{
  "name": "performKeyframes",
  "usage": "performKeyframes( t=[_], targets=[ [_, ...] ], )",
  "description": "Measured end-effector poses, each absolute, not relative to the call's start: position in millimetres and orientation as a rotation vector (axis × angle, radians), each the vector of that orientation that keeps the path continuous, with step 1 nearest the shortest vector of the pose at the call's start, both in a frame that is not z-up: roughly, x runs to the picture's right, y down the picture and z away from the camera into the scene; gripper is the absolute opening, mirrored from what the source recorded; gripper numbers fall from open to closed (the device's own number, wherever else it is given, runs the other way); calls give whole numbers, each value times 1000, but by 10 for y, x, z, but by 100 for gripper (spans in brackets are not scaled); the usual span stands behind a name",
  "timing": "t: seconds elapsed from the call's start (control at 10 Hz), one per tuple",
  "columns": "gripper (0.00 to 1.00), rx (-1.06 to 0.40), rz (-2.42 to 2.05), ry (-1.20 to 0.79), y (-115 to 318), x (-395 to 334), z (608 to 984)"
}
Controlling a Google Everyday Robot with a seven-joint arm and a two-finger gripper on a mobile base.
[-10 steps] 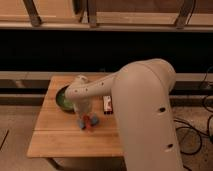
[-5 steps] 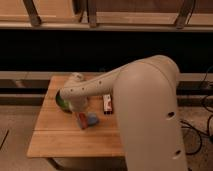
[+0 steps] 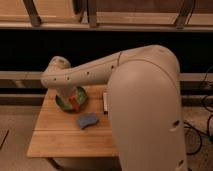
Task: Place the pepper in the ceramic bowl
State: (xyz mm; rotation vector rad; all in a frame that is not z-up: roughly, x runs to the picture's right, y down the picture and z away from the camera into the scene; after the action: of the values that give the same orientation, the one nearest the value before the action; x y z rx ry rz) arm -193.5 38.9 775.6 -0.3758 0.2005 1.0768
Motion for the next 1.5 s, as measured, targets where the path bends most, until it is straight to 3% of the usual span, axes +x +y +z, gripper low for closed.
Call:
performKeyframes(
  t=[0.6, 1.3, 1.5],
  targets=[
    [3, -459, 909, 62, 306, -2342, 8452],
    [73, -462, 907, 59, 304, -2337, 8475],
    [80, -462, 908, 59, 304, -2334, 8476]
  ],
)
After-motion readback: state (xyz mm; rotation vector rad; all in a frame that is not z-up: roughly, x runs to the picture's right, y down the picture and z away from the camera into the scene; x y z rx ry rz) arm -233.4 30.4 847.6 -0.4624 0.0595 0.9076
